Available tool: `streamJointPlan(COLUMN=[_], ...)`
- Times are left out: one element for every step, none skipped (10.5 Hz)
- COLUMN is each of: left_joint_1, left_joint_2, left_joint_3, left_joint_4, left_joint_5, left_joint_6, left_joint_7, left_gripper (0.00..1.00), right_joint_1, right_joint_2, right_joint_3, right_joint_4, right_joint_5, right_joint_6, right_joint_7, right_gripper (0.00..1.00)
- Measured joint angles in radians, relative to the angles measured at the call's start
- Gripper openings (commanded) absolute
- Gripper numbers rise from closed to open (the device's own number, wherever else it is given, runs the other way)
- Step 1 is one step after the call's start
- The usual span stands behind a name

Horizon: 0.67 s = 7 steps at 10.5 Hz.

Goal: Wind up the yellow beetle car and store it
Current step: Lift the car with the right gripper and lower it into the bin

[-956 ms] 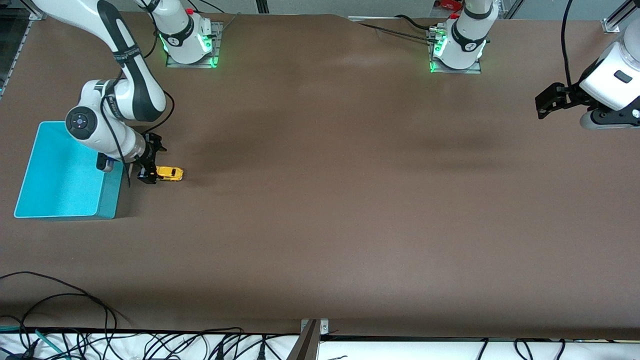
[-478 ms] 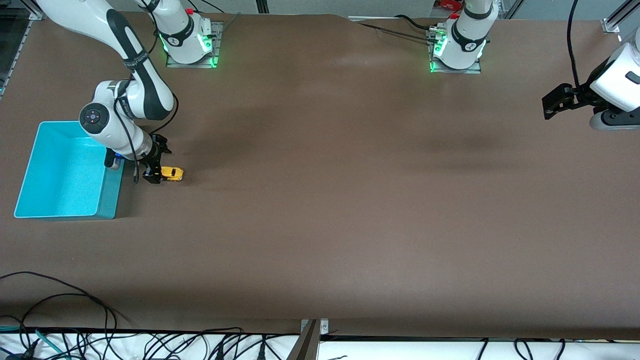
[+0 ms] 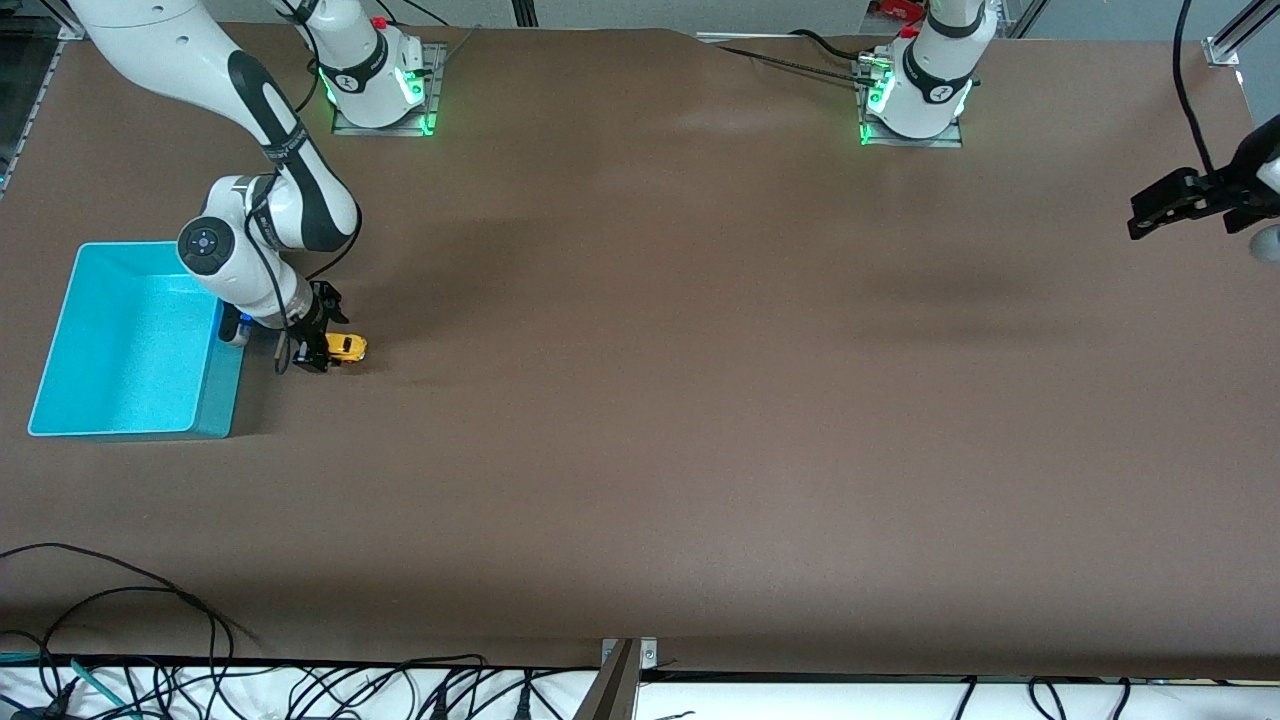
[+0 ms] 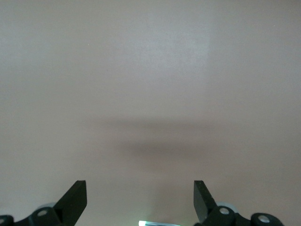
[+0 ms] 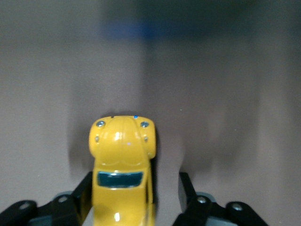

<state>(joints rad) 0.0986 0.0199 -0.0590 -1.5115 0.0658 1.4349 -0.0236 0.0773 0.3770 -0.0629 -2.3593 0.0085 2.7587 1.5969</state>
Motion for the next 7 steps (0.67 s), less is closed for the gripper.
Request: streamJointPlan(left_joint_1=[-0.002, -0.004, -0.007, -0.009, -0.011, -0.013, -0.016], left_joint_2=[-0.001, -0.003, -0.006, -0.011, -0.016, -0.019, -0.022], left_joint_3=[0.008, 0.008, 0.008, 0.008, 0.007, 0.006, 0.004], left_joint_4=[0.000, 0.001, 0.002, 0.002, 0.002, 0.002, 0.002], left_joint_5=[-0.002, -0.003, -0.003, -0.003, -0.004, -0.007, -0.011], left_joint_6=[0.000, 0.000, 0.000, 0.000, 0.000, 0.000, 0.000], left_joint_7=[-0.002, -0.019, -0.050, -0.069, -0.082, -0.099, -0.115], left_gripper=[1.00, 1.00, 1.00, 1.00, 1.00, 1.00, 1.00], right_joint_1=[0.000, 0.000, 0.001, 0.002, 0.004, 0.003, 0.003], right_joint_2=[-0.005, -0.007, -0.008, -0.013, -0.026, -0.040, -0.053], right_joint_3=[0.000, 0.000, 0.000, 0.000, 0.001, 0.000, -0.009], right_joint_4=[0.001, 0.001, 0.003, 0.014, 0.043, 0.107, 0.202], right_joint_5=[0.000, 0.000, -0.004, -0.011, -0.012, -0.012, -0.013], right_joint_6=[-0.001, -0.001, -0.005, -0.030, -0.097, -0.217, -0.367], right_joint_7=[0.000, 0.000, -0.002, -0.013, -0.031, -0.041, -0.052], right_gripper=[0.04, 0.04, 0.03, 0.00, 0.00, 0.00, 0.00])
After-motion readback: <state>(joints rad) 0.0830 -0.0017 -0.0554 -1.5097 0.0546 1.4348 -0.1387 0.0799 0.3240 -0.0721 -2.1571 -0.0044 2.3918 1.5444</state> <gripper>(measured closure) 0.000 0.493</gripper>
